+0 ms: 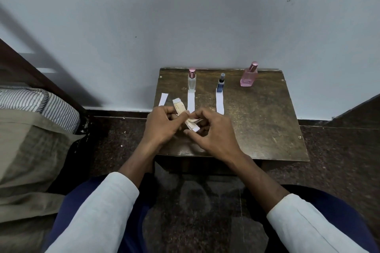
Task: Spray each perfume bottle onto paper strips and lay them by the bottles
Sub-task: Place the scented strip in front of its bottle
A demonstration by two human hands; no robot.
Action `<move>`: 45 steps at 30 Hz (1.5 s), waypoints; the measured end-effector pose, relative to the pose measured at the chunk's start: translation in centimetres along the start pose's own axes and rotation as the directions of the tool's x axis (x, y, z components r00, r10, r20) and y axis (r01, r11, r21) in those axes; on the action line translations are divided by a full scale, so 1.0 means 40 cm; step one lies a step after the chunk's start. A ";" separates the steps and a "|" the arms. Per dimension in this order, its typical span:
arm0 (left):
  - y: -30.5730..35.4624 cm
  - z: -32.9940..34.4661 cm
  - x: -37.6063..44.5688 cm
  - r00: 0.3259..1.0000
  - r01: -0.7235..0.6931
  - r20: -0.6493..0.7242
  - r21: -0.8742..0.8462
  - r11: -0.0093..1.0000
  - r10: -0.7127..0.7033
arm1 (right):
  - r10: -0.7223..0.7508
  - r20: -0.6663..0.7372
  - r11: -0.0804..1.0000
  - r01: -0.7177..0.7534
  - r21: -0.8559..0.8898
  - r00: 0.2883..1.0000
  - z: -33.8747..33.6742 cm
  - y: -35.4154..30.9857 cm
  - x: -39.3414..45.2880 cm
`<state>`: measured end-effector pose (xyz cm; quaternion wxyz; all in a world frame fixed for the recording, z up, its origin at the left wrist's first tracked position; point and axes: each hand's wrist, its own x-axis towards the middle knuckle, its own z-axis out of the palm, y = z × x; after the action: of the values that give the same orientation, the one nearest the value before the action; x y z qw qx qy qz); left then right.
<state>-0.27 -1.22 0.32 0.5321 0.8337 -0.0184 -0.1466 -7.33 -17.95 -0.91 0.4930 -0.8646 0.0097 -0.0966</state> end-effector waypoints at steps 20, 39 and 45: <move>0.012 0.004 0.004 0.994 0.096 0.082 -0.392 0.915 -0.069 | 0.440 0.094 0.731 -0.417 0.541 0.893 -0.001 -0.005 0.014; 0.004 0.009 -0.001 0.997 -0.079 0.009 -0.133 0.988 0.081 | 0.423 0.093 0.787 -0.416 0.454 0.901 -0.007 0.013 0.014; 0.003 0.012 0.004 0.995 -0.090 0.040 -0.007 0.996 0.090 | 0.451 0.147 0.579 -0.414 0.703 0.880 -0.013 0.006 0.032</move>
<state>-0.22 -1.72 0.22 0.5400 0.8274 -0.0665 -0.1393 -6.17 -18.67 -0.65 0.7975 -0.5715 0.1933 0.0099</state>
